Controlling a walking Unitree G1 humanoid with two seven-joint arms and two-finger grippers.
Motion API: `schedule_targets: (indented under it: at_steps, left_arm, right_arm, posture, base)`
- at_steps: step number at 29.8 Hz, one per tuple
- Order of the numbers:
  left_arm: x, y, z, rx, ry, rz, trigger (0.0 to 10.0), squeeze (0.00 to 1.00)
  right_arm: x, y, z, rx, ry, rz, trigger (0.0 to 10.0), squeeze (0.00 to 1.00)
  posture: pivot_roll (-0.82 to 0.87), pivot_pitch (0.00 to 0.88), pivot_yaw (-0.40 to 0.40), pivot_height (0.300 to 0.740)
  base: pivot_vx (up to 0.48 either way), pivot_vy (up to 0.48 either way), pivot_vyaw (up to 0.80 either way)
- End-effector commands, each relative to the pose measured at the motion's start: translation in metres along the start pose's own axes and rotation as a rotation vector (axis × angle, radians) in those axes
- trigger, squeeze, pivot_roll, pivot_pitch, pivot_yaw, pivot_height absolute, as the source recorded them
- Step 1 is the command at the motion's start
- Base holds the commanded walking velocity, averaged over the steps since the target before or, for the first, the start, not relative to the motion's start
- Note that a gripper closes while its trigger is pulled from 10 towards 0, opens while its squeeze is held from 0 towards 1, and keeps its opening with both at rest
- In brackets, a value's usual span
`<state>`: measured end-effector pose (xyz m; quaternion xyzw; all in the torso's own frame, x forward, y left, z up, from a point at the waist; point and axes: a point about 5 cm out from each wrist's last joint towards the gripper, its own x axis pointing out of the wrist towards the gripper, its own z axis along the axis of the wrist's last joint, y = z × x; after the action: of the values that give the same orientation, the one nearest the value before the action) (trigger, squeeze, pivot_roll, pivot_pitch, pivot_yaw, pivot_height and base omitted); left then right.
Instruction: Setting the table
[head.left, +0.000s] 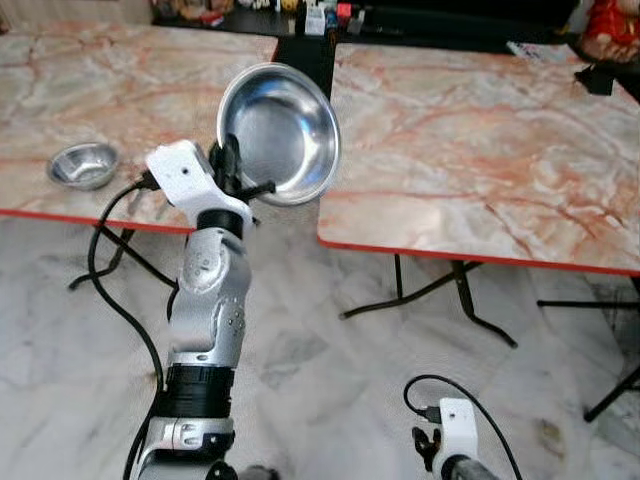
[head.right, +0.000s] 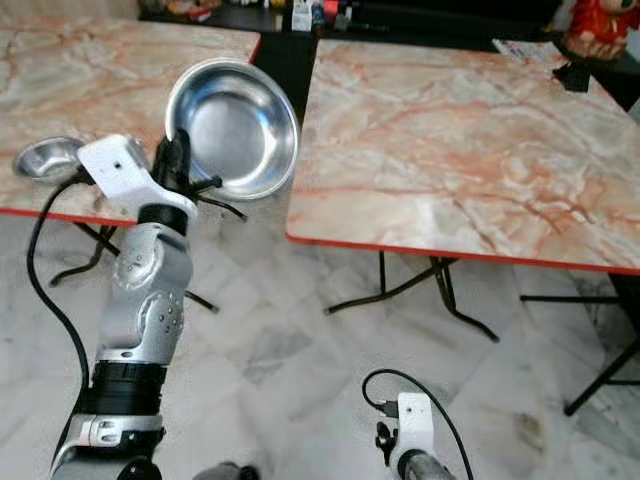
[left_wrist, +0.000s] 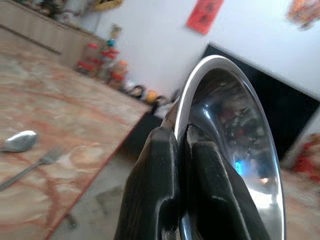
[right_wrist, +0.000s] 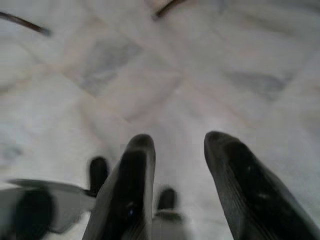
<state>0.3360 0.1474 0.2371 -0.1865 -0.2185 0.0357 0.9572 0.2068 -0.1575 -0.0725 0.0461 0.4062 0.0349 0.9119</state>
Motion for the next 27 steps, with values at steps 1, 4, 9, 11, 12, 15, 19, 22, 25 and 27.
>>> schedule_targets:
  at_steps: [1,4,9,11,12,15,19,22,25,27]
  left_arm:
    - [-0.0001,-0.0148,0.0056,-0.016,-0.032,-0.047,10.0,0.0]
    - [-0.0004,-0.017,0.0057,-0.029,-0.034,-0.061,10.0,0.0]
    - [-0.0025,-0.0202,0.0045,-0.037,-0.028,-0.085,10.0,0.0]
    - [-0.0029,-0.0206,0.004,-0.038,-0.026,-0.086,10.0,0.0]
    - [-0.003,-0.0207,0.0039,-0.04,-0.026,-0.086,10.0,0.0]
    - [-0.0024,-0.0206,0.0041,-0.041,-0.026,-0.087,10.0,0.0]
    - [-0.002,-0.0216,0.0042,-0.046,-0.027,-0.093,10.0,0.0]
    - [-0.0023,-0.023,0.004,-0.05,-0.026,-0.1,10.0,0.0]
    - [-0.0026,-0.0231,0.0041,-0.053,-0.026,-0.102,10.0,0.0]
    - [-0.0025,-0.0228,0.0043,-0.052,-0.025,-0.1,10.0,0.0]
  right_arm:
    - [-0.0037,-0.0099,-0.0099,0.009,0.033,-0.028,10.0,0.0]
    - [-0.0037,-0.0103,-0.0097,0.009,0.034,-0.031,10.0,0.0]
    - [-0.0036,-0.0111,-0.0097,0.016,0.039,-0.04,10.0,0.0]
    - [-0.0034,-0.0111,-0.009,0.017,0.038,-0.042,10.0,0.0]
    - [-0.0034,-0.0112,-0.0087,0.017,0.038,-0.042,10.0,0.0]
    - [-0.0032,-0.0112,-0.0084,0.018,0.038,-0.044,10.0,0.0]
    - [-0.0034,-0.012,-0.0092,0.022,0.047,-0.05,10.0,0.0]
    - [-0.0033,-0.0119,-0.0092,0.024,0.048,-0.049,10.0,0.0]
    - [-0.0031,-0.011,-0.0088,0.021,0.045,-0.044,10.0,0.0]
    - [-0.0031,-0.0105,-0.0089,0.018,0.044,-0.042,10.0,0.0]
  posture:
    - [0.07,0.151,-0.061,0.74]
    - [0.08,0.149,-0.063,0.74]
    - [0.07,0.152,-0.064,0.74]
    - [0.07,0.15,-0.065,0.74]
    - [0.07,0.15,-0.065,0.74]
    - [0.07,0.147,-0.065,0.74]
    - [0.07,0.143,-0.065,0.74]
    - [0.07,0.143,-0.064,0.74]
    - [0.07,0.143,-0.064,0.74]
    - [0.08,0.143,-0.064,0.74]
  base:
    - [0.379,-0.289,0.0]
    - [0.359,-0.315,0.0]
    - [0.163,-0.403,0.0]
    - [0.0,-0.426,0.0]
    - [0.0,-0.428,0.0]
    - [0.0,-0.429,0.0]
    - [0.0,-0.435,0.0]
    - [0.0,-0.442,-0.14]
    - [0.0,-0.453,-0.14]
    - [0.0,-0.454,0.0]
